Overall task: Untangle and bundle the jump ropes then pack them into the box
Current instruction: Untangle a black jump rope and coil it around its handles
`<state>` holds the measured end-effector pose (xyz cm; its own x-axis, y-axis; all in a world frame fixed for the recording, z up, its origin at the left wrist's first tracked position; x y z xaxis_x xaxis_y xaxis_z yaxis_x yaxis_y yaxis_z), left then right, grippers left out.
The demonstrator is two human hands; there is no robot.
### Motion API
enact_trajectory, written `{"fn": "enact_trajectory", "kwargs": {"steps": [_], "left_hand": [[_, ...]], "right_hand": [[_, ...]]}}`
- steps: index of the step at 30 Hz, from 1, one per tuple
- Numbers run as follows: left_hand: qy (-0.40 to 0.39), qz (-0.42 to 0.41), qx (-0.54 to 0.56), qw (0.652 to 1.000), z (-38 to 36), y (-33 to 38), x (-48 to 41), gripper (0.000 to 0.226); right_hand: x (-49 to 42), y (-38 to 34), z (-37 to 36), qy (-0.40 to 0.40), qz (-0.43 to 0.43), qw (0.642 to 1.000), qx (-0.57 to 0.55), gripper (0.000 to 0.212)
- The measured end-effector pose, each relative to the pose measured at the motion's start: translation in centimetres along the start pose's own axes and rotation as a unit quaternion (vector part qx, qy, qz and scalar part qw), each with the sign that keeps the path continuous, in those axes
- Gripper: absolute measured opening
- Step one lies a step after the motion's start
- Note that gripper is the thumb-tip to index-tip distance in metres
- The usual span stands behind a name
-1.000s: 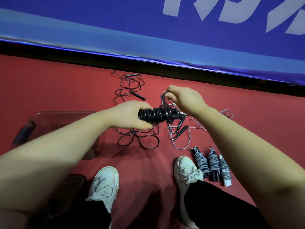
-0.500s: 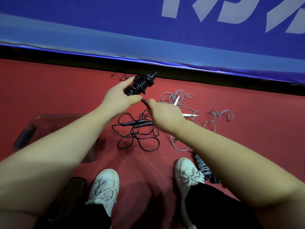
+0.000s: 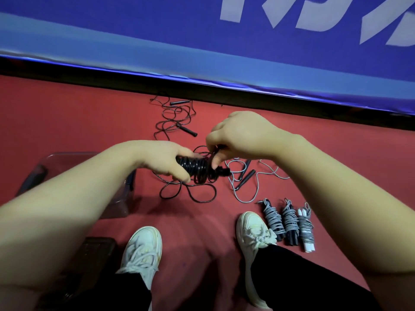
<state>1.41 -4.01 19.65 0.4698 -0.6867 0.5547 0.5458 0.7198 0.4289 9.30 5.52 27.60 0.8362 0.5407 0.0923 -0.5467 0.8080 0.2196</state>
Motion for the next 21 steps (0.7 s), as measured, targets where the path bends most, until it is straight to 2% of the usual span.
{"fn": "enact_trajectory", "kwargs": {"steps": [3,5,6,9,12,13,14,15,17,19,21], "left_hand": [[-0.085,-0.060,0.036,0.994,-1.1,0.4,0.8,0.036],[-0.128,-0.097,0.124,0.979,-1.3,0.5,1.3,0.033],[-0.134,-0.106,0.187,0.967,-1.0,0.4,1.4,0.033],[-0.150,-0.134,0.351,0.915,-0.4,0.8,1.5,0.043],[-0.223,-0.178,0.481,0.829,-0.7,2.2,1.4,0.065],[-0.239,-0.182,0.520,0.799,-0.6,2.5,1.3,0.066],[-0.243,-0.183,0.553,0.776,-0.4,2.7,1.2,0.060],[-0.238,-0.184,0.579,0.758,-0.1,2.9,1.0,0.047],[-0.214,-0.171,0.627,0.730,0.5,2.9,0.7,0.035],[-0.189,-0.152,0.653,0.718,0.7,2.6,0.4,0.043],[-0.162,-0.125,0.661,0.722,0.5,2.2,0.1,0.052]], "right_hand": [[0.1,0.4,-0.5,0.019,-0.019,0.992,-0.125,0.042],[0.6,1.3,-1.0,0.061,-0.045,0.960,-0.271,0.029],[0.9,1.7,-1.3,0.101,-0.059,0.924,-0.365,0.021],[1.0,2.4,-3.5,0.239,-0.104,0.775,-0.575,0.005],[-0.6,1.7,-5.2,0.344,-0.149,0.652,-0.659,0.008],[-1.0,1.8,-5.6,0.372,-0.169,0.608,-0.681,0.005],[-1.2,1.9,-5.6,0.393,-0.193,0.577,-0.689,0.007],[-1.3,2.2,-5.5,0.407,-0.211,0.565,-0.686,0.011],[-1.1,2.6,-5.4,0.408,-0.217,0.590,-0.662,0.014],[-0.9,2.7,-5.5,0.386,-0.214,0.616,-0.652,0.015],[-0.6,2.7,-5.4,0.368,-0.216,0.636,-0.643,0.014]]}}
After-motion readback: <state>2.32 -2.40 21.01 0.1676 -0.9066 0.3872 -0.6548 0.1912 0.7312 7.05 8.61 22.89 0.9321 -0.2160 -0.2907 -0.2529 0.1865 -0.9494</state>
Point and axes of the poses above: each hand's wrist, its own x-axis away from the middle knuckle, its own z-axis out of the back of the hand, y = z × x, the point moved 6 cm from there along -x, towards the middle knuckle, and after that the axes turned 13 degrees about z, right-handed, at the moved point
